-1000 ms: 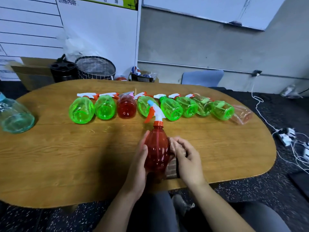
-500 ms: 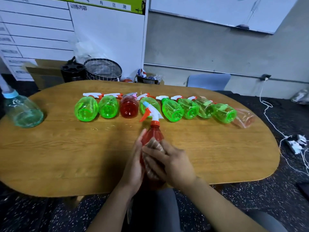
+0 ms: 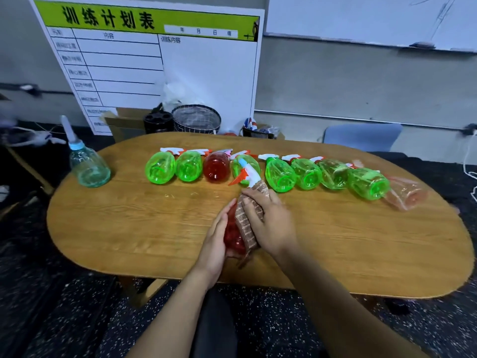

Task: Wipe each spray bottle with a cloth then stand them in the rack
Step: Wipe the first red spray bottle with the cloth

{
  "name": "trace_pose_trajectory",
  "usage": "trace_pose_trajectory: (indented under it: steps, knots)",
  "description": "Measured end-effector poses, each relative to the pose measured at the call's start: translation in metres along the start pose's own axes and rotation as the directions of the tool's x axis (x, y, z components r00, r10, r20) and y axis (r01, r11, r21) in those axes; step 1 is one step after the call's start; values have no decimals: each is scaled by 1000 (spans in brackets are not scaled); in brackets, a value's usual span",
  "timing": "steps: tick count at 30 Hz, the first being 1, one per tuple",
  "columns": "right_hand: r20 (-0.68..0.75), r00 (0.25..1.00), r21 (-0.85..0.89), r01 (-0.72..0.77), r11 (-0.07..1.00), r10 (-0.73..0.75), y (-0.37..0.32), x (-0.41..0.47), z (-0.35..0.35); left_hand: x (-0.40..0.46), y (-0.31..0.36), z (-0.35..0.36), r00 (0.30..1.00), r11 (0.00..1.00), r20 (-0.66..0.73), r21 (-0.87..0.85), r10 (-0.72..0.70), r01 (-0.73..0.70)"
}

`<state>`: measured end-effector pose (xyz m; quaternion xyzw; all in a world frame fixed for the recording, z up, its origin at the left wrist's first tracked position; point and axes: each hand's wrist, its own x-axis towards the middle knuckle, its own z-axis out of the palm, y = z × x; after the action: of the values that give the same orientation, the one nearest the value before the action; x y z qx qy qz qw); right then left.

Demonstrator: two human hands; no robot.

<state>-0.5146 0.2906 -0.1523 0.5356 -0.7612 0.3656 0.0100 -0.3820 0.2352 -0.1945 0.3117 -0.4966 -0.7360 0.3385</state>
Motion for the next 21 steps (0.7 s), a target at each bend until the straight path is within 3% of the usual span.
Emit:
trace_pose_trajectory:
  steps: [3, 6, 8, 10, 12, 14, 21]
  knots:
    - [-8, 987, 10, 158, 987, -158, 5, -29, 6, 0, 1, 1, 1000, 1000, -16, 27, 5, -5]
    - [47, 907, 15, 419, 908, -419, 15, -53, 8, 2, 0, 1, 997, 998, -70, 55, 32, -28]
    - [71, 868, 89, 486, 870, -492, 22, -58, 4, 3, 0, 2, 996, 998, -83, 52, 34, -30]
    - [23, 916, 204, 388, 899, -400, 23, -52, -3, 3, 2, 3, 996, 999, -92, 39, 17, -13]
    - [-81, 982, 350, 187, 918, -169, 19, -38, -7, -2, 3, 4, 998, 1000, -63, 9, -12, 13]
    - [-138, 990, 483, 39, 875, 32, 13, -23, -6, -7, 6, 3, 999, 999, -30, -11, -45, 45]
    - [-108, 968, 614, -114, 781, 226, 1, -28, 23, -5, 12, -16, 990, 996, 129, -58, -57, 65]
